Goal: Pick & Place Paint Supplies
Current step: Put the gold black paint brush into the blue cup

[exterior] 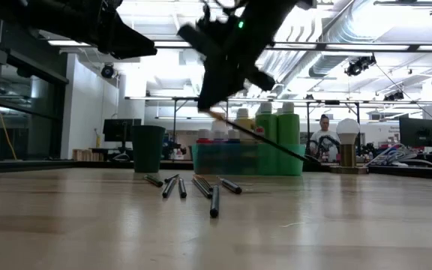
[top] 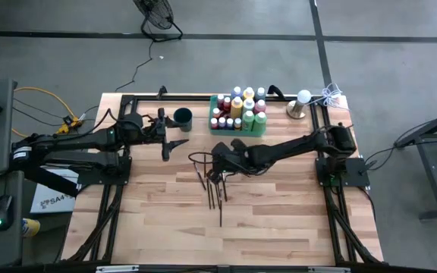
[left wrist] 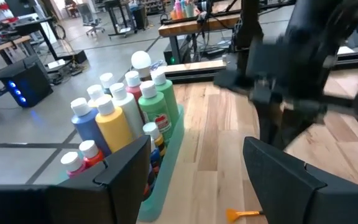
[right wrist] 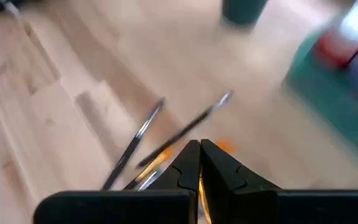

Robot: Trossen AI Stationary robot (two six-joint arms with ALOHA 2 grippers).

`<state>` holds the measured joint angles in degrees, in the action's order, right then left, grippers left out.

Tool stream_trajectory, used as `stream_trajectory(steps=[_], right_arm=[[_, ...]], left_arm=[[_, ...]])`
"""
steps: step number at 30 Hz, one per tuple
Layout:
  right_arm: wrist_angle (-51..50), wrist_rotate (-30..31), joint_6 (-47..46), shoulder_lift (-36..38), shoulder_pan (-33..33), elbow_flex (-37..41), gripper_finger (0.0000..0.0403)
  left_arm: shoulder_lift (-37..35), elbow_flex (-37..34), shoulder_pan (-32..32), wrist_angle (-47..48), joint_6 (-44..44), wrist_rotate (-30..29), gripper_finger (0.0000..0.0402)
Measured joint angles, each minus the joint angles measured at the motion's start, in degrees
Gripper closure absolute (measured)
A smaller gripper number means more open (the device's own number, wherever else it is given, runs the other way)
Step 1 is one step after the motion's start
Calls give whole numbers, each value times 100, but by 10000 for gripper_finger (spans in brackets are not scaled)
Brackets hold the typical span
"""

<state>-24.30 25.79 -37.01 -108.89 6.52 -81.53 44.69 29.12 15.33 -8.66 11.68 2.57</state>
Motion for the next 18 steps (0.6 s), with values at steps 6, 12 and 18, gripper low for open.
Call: stream_trajectory(steps=[6,12,18], right_arm=[[638,698,1162,588,-8,4,400],[1963,654,2701,1130,-8,-7,400],[3277,-305,3563,1160,-93,-5,400]], left_arm=[[93,0,2,-76,2,45,151],[204,0,2,-261,35,390,151],[456,0,2,-792,50,778,151]])
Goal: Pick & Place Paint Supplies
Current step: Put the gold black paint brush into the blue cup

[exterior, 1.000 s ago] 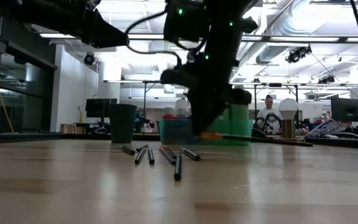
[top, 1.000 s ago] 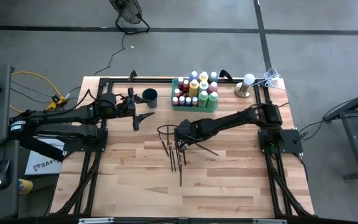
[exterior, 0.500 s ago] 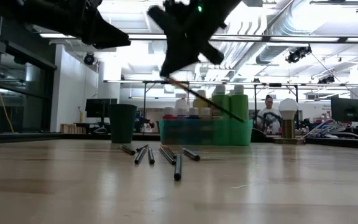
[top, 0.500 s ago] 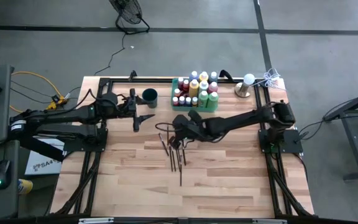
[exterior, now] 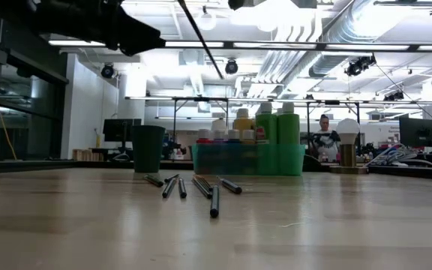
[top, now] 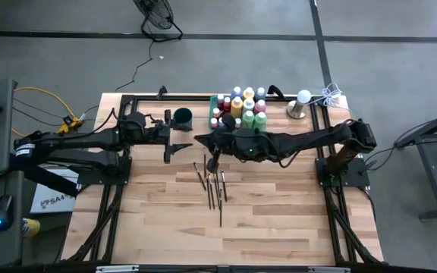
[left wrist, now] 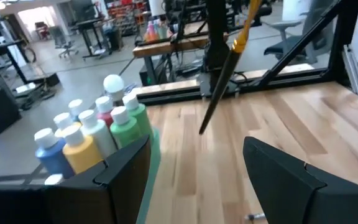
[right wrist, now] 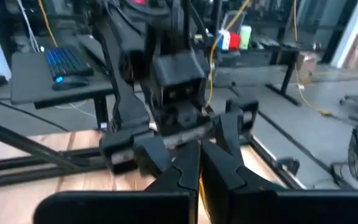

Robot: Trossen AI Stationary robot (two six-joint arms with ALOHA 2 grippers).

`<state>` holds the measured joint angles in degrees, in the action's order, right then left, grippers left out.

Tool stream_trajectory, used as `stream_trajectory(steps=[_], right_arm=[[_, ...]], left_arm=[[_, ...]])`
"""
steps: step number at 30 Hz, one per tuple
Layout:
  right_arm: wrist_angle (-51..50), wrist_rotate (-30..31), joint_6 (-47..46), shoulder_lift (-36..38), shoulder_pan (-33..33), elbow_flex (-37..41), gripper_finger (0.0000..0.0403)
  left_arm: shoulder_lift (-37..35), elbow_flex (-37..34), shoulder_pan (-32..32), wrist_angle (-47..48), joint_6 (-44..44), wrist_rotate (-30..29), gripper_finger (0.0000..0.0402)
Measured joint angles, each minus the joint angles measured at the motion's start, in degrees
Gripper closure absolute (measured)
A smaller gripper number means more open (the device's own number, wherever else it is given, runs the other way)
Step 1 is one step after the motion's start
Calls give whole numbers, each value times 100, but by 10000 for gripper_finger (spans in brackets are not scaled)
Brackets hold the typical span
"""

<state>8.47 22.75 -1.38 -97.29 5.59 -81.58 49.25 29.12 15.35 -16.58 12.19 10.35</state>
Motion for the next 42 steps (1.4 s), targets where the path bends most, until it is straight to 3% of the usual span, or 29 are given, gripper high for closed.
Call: stream_trajectory(steps=[11,22,28,36,42], right_arm=[[286,-711,-21,-247,-389,4,400],[753,-1017,-49,-611,-449,0,400],[817,-974,-38,-624,-449,2,400],[794,-963,-32,-624,-449,2,400],[772,-953,-36,-624,-449,2,398]], left_arm=[[444,-2,-1,-1003,-104,458,151],[466,-7,-2,-1358,-389,837,157],[466,-7,1,-1328,-378,836,220],[464,-7,-1,-1306,-257,819,379],[460,-7,-2,-1212,-74,812,394]])
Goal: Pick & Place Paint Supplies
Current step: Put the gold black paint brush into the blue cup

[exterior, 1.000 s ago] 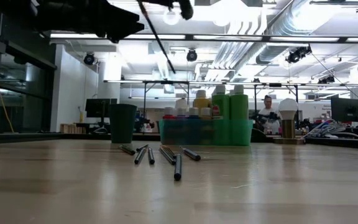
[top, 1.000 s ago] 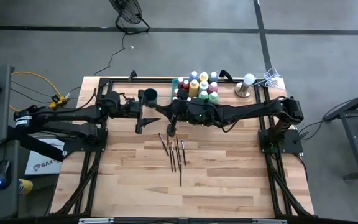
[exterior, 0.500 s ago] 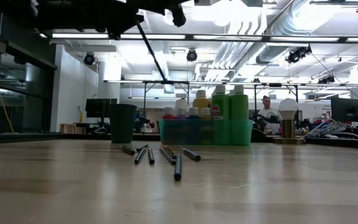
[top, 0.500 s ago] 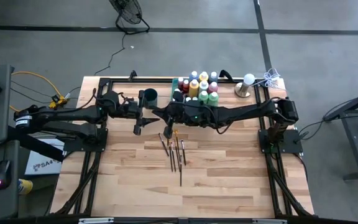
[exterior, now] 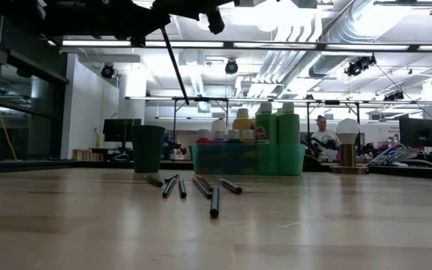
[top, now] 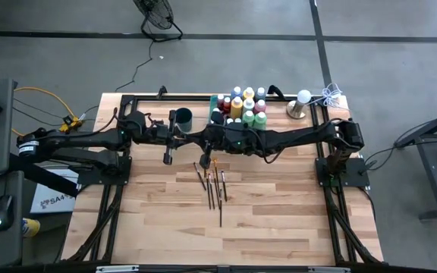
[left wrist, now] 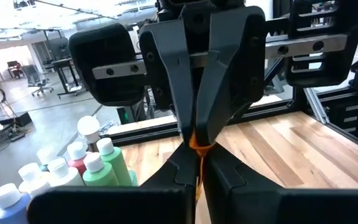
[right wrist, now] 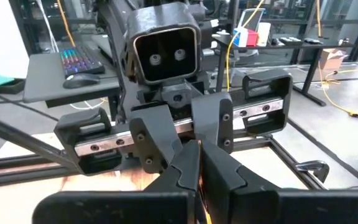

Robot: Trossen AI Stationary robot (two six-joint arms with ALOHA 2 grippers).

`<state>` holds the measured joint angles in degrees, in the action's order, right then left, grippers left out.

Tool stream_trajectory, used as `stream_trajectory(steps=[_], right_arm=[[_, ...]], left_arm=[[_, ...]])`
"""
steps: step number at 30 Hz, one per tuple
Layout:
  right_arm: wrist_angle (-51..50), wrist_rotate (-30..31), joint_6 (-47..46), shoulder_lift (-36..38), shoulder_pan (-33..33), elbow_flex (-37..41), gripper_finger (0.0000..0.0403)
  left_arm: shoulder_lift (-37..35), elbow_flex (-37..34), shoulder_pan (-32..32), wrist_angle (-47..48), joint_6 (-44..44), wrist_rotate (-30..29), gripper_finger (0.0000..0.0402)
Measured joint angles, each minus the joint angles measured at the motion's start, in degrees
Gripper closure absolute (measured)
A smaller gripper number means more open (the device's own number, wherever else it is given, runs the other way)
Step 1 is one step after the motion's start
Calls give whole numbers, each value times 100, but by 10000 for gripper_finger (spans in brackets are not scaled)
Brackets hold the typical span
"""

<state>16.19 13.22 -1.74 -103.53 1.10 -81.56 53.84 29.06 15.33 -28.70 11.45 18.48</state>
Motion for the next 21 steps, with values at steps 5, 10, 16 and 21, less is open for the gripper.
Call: stream_trajectory(steps=[5,10,16,21], right_arm=[[-269,181,-55,84,-1,0,355],[-822,554,-116,476,-6,-2,263],[-1930,1238,-596,907,69,-2,163],[-2288,1225,-903,949,178,-2,130]], left_arm=[[4,-4,2,105,67,-169,396],[4,-4,2,335,211,-802,398],[4,-4,2,337,230,-2007,399],[4,-4,1,403,246,-2995,400]])
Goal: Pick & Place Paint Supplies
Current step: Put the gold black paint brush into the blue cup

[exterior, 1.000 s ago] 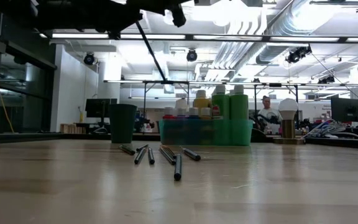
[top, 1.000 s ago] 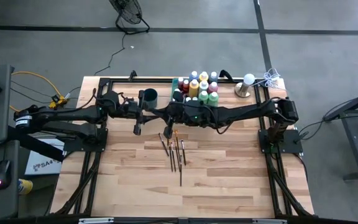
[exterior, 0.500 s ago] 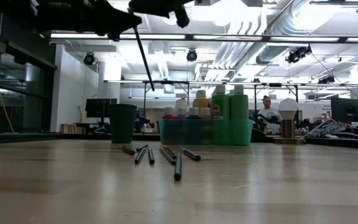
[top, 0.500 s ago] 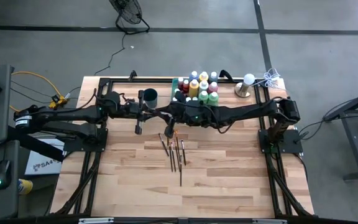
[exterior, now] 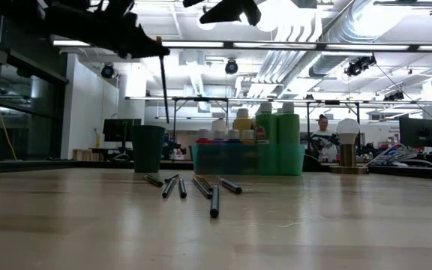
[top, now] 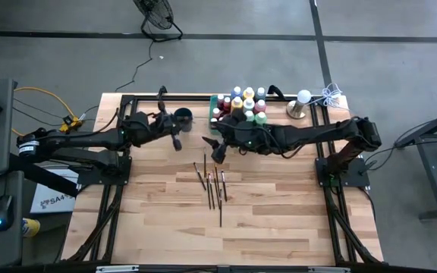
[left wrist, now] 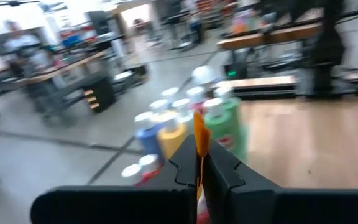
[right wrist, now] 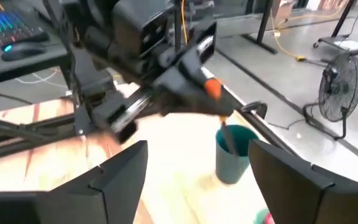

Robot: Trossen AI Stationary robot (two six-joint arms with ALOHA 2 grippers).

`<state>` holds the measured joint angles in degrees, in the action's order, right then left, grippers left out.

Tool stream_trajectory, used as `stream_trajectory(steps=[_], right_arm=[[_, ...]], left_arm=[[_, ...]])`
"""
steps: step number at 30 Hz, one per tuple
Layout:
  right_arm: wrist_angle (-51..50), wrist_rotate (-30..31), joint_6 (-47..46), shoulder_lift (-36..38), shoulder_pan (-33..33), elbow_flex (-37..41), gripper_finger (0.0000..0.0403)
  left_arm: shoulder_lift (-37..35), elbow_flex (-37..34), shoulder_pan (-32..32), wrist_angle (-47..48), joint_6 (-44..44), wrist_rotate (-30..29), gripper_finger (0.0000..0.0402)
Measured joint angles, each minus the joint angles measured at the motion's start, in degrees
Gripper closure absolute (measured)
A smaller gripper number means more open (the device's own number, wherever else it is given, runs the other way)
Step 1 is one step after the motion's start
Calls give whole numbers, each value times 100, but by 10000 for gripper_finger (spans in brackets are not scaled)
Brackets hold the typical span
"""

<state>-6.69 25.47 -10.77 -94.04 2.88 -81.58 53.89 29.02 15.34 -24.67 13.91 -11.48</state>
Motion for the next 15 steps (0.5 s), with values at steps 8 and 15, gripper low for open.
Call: stream_trajectory(steps=[8,15], right_arm=[[-200,11,-150,-57,166,2,133],[-226,14,-245,-55,206,2,137]], left_arm=[[0,0,1,39,427,-856,400],[0,0,8,89,530,-1465,401]])
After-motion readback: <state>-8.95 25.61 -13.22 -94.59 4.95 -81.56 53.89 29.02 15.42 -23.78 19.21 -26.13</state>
